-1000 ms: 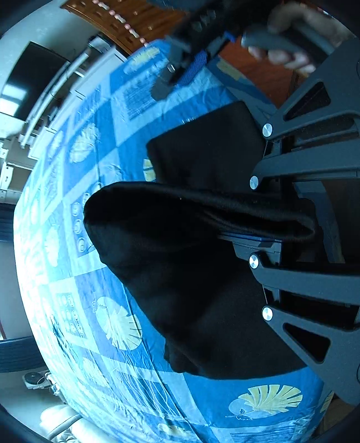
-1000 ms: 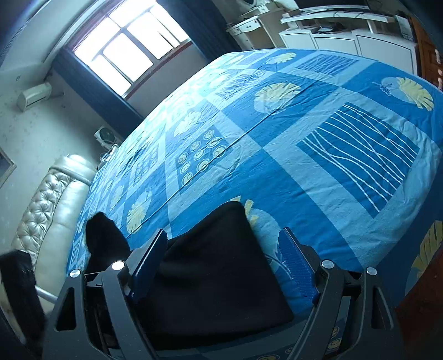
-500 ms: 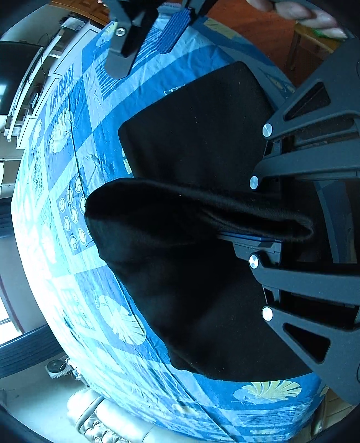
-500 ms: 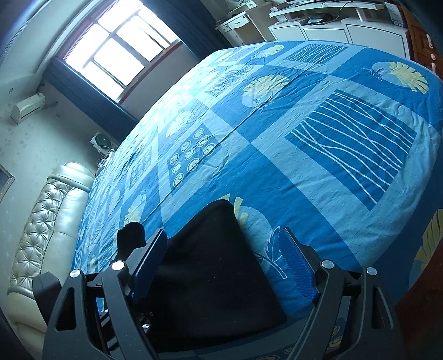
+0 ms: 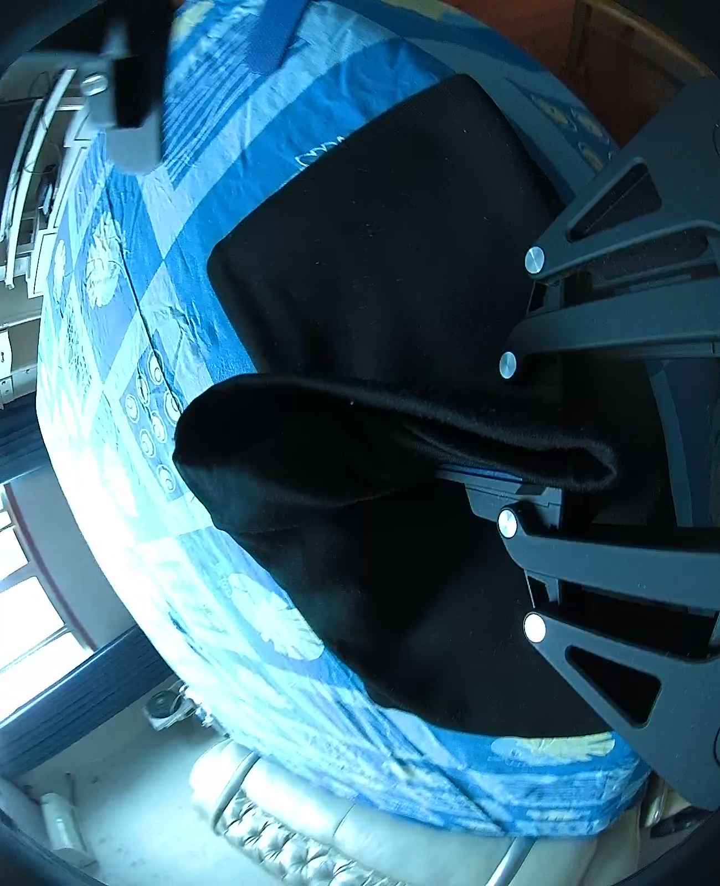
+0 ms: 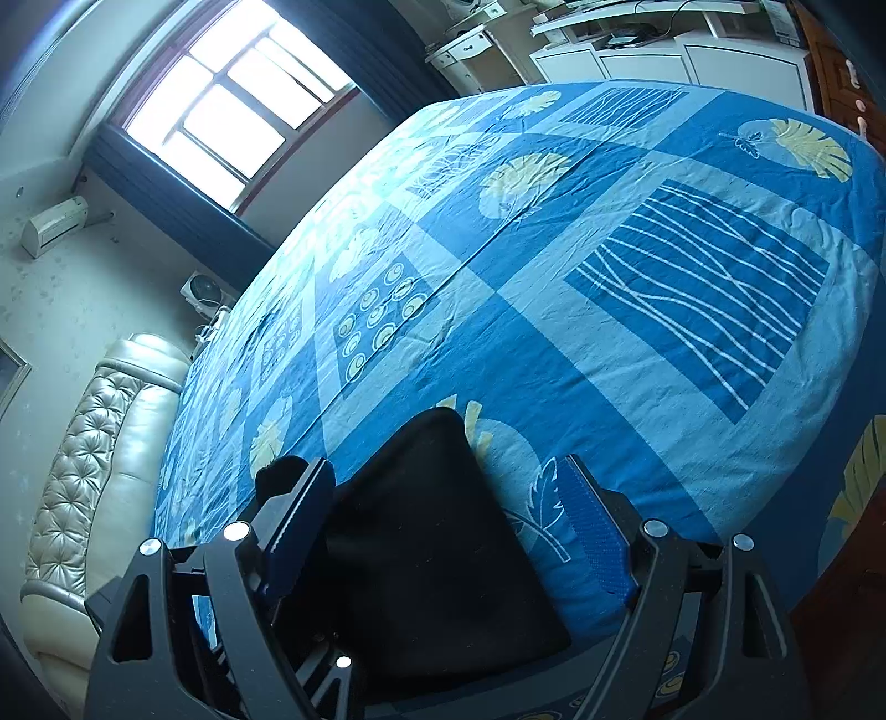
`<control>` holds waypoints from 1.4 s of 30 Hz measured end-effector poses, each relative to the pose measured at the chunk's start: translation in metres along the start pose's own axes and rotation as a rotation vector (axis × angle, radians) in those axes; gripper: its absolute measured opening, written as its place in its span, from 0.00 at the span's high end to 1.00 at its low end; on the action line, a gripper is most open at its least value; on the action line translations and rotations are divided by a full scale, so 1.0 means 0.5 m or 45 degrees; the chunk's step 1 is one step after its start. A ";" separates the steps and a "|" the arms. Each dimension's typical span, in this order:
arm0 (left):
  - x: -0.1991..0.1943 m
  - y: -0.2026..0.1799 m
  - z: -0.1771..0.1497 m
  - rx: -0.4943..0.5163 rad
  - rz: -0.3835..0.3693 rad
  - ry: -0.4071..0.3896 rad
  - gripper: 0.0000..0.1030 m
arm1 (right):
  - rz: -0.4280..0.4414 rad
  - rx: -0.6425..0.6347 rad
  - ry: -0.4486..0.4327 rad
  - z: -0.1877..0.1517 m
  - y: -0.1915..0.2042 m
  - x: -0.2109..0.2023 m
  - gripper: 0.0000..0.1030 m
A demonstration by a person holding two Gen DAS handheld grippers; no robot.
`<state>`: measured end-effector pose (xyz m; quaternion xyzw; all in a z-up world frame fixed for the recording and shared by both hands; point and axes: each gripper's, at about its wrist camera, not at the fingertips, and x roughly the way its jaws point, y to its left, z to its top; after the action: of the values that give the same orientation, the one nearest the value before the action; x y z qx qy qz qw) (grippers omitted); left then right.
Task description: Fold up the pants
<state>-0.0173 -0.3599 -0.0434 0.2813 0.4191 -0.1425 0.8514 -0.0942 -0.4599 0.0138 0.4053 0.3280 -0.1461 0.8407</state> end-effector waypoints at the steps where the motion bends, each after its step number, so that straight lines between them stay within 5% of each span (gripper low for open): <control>1: 0.000 -0.007 -0.001 0.018 0.026 -0.007 0.87 | -0.001 0.005 -0.004 0.000 -0.002 -0.002 0.21; 6: -0.004 -0.025 -0.001 0.057 0.059 -0.027 0.80 | 0.000 0.005 0.000 0.001 -0.003 -0.003 0.21; 11: -0.050 -0.015 -0.015 0.041 -0.035 -0.122 0.27 | 0.006 0.005 -0.007 0.004 -0.004 -0.009 0.21; 15: -0.098 0.020 -0.040 -0.003 -0.166 -0.183 0.13 | 0.027 0.014 0.010 0.004 -0.006 -0.006 0.21; 22: -0.130 0.201 -0.123 -0.283 -0.465 -0.114 0.11 | 0.178 -0.039 0.134 -0.021 0.039 0.018 0.21; 30: -0.087 0.406 -0.245 -0.546 -0.464 -0.051 0.11 | 0.284 -0.069 0.396 -0.088 0.088 0.095 0.21; 34: -0.058 0.466 -0.300 -0.570 -0.402 -0.015 0.11 | 0.256 -0.125 0.427 -0.108 0.098 0.111 0.21; 38: -0.024 0.500 -0.332 -0.666 -0.439 0.055 0.11 | 0.329 -0.186 0.463 -0.125 0.128 0.122 0.22; 39: -0.018 0.506 -0.335 -0.679 -0.461 0.070 0.11 | 0.354 -0.192 0.488 -0.133 0.138 0.130 0.24; 42: -0.013 0.517 -0.334 -0.720 -0.522 0.072 0.11 | 0.324 -0.232 0.535 -0.155 0.157 0.157 0.54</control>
<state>-0.0036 -0.0528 -0.0272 -0.0520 0.5132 -0.1810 0.8374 -0.0292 -0.3485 -0.0283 0.3872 0.4537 0.0782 0.7988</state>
